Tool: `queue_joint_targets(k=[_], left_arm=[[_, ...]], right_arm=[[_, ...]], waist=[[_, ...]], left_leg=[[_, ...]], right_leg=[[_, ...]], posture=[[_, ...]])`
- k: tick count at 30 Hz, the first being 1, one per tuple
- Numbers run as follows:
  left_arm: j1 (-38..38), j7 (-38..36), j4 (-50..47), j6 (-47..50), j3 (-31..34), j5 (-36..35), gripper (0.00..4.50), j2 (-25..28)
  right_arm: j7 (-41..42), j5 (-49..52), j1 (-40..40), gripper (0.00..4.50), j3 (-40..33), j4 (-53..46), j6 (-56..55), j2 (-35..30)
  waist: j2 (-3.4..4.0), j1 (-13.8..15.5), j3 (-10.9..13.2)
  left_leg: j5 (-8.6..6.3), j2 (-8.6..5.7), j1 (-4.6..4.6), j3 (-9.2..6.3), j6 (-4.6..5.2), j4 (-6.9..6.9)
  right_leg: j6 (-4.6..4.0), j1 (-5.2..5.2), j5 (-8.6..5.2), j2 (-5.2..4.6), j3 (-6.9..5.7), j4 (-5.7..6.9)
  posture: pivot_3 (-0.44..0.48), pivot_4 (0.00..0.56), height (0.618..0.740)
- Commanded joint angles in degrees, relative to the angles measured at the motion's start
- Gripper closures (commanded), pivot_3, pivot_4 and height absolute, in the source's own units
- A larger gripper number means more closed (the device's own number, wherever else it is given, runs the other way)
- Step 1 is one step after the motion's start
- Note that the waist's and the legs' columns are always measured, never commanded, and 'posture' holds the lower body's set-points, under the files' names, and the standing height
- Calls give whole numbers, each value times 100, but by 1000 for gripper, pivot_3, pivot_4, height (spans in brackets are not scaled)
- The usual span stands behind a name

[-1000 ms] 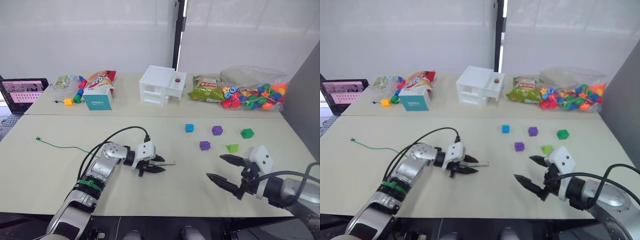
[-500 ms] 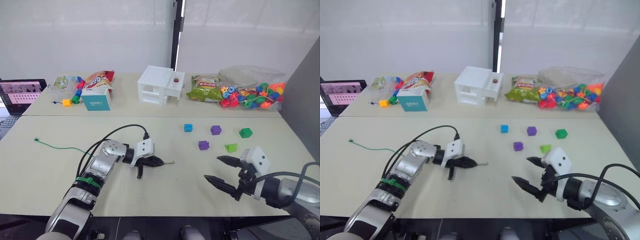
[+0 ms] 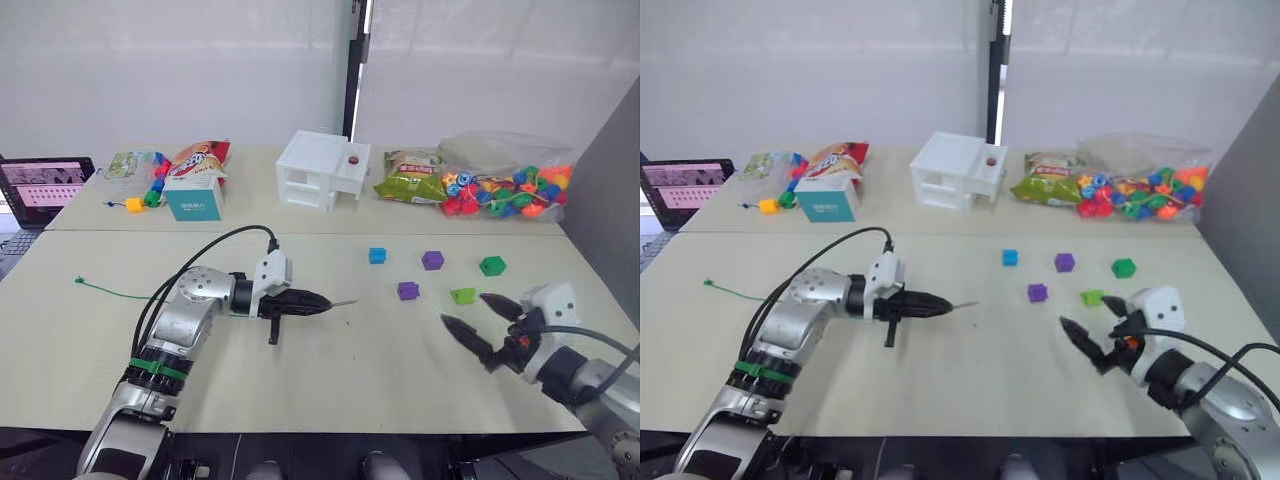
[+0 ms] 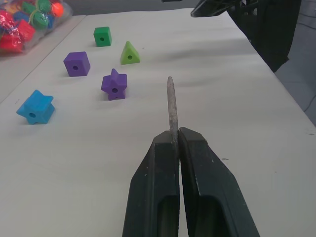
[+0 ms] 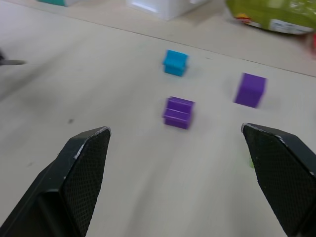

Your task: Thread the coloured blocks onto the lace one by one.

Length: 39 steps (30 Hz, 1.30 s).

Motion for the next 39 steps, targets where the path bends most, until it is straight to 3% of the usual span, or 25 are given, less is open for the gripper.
queue_joint_targets(k=[1, 9, 19, 27, 35, 36, 39], left_arm=[[114, 15, -324, -38, 79, -99, 4479, 103], [142, 111, -473, -41, -28, -8, 4479, 81], [313, 322, -811, 88, -31, 0, 4479, 158], [445, 517, -1025, 177, 6, -12, 4479, 246], [507, 640, -1133, 195, -13, -9, 4479, 270], [513, 651, -1148, 198, -12, -6, 4500, 278], [541, 689, -1193, 210, 15, -4, 4500, 323]], right_arm=[[-548, -356, -262, 0, -247, 365, -316, 291], [-858, -1297, -1831, 0, 60, 2565, -499, -46], [56, -1956, -3839, 0, 841, 5834, -1094, -423], [358, -2520, -5450, 0, 1216, 8716, -2309, -266], [188, -2836, -6286, 0, 1240, 10398, -3074, 5], [165, -2871, -6324, 547, 1244, 10485, -3157, 17], [173, -2905, -6411, 1528, 1228, 10557, -3320, 56]], waist=[[0, -21, 0], [8, -32, 2], [15, -107, 3], [17, -187, 4], [17, -232, 4], [18, -243, 4], [18, -260, 4]], left_leg=[[0, 2, 0, 0, 0, -1], [1, -1, 3, 8, -1, -2], [0, 0, 2, 8, 0, -10], [0, -1, -1, 10, 1, -11], [0, -2, -1, 10, 0, -14], [0, -1, -1, 10, 0, -15], [0, -3, -2, 9, 0, -15]], right_leg=[[0, 0, 0, 2, 0, 0], [0, -1, 0, -1, 6, -2], [-2, -6, 1, -3, 6, 2], [0, -9, 2, -6, 7, 0], [0, -11, 4, -7, 8, 2], [0, -11, 4, -7, 8, 3], [2, -12, 5, -9, 8, 3]], posture=[[0, 150, 740], [0, 150, 740], [0, 150, 740], [0, 150, 740], [0, 150, 740], [0, 150, 740], [0, 150, 740]])
